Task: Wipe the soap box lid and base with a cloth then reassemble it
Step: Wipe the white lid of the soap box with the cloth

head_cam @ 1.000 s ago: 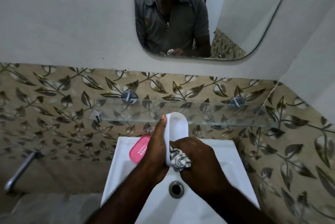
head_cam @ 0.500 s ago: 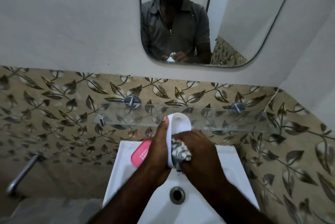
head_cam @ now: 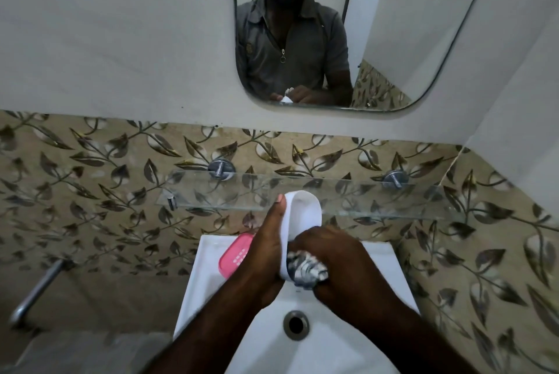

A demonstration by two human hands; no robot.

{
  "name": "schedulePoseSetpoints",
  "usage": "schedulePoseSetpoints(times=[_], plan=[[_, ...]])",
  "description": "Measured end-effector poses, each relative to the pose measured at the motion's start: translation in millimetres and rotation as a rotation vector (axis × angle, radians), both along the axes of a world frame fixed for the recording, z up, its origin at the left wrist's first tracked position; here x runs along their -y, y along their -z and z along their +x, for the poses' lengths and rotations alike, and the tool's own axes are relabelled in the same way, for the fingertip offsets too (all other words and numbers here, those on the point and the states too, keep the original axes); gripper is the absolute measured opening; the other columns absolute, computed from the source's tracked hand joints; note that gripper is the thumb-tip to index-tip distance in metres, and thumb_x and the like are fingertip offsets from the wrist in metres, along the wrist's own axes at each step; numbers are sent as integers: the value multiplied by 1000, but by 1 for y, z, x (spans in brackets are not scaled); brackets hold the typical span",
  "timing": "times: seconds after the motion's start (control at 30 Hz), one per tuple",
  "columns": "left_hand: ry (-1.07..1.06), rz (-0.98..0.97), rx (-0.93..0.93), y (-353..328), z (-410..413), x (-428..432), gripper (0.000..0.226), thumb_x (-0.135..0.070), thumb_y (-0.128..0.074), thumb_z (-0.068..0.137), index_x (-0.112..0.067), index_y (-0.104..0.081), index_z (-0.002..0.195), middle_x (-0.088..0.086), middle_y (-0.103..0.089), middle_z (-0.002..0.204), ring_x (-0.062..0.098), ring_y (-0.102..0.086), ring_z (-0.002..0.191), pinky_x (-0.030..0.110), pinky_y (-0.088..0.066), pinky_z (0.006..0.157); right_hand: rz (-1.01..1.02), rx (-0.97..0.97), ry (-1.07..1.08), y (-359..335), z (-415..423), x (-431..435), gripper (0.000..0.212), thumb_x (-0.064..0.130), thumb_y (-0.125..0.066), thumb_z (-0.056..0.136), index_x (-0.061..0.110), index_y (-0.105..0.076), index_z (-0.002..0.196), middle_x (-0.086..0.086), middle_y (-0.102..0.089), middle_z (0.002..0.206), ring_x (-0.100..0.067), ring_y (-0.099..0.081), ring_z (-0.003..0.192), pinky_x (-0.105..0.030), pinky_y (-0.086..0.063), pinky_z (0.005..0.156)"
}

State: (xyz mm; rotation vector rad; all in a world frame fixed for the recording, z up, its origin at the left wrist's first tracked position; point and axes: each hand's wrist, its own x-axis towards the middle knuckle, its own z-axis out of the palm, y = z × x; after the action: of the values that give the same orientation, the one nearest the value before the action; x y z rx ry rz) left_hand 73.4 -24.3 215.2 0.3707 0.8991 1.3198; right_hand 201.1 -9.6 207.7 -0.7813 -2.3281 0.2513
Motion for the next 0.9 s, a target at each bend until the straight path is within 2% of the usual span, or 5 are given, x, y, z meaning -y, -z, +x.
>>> schedulePoseSetpoints(times=[0.13,0.33,0.53,0.73,0.9], plan=[[126,111,8,-2,6,-3,49,-51,-34,97,-13,-60,113,10,-69,105,20,-67,89,35,-53,85,202,-182,157,-9,-1,-13,30,12,-57,73,10,-72,99,-5,-73,97,-15,-62,92,-25,-47,87],[89,147,-48,10,14,-9,40,-36,-34,100,-10,-64,109,3,-78,90,11,-73,82,22,-57,66,222,39,406,-9,-1,-18,25,9,-66,61,19,-67,84,3,-70,78,-23,-66,71,-35,-41,69],[-71,109,-302,4,12,-2,38,-47,-49,92,-18,-69,108,9,-74,103,23,-70,97,41,-54,91,-523,-60,465,-4,-12,17,13,34,-62,68,25,-54,73,4,-66,64,-15,-66,61,-36,-54,59],[-56,246,-223,4,11,-2,47,-54,-49,85,-20,-70,109,9,-74,108,23,-70,103,42,-52,93,-1111,-788,298,-22,-16,19,5,2,-71,80,5,-72,84,-20,-73,77,-32,-73,74,-47,-57,74],[12,287,-119,10,22,2,50,-50,-49,90,-13,-65,120,13,-69,121,27,-65,114,43,-50,97,-936,-1023,382,-34,-19,10,12,5,-77,77,7,-74,89,-15,-76,84,-33,-74,80,-55,-58,80]])
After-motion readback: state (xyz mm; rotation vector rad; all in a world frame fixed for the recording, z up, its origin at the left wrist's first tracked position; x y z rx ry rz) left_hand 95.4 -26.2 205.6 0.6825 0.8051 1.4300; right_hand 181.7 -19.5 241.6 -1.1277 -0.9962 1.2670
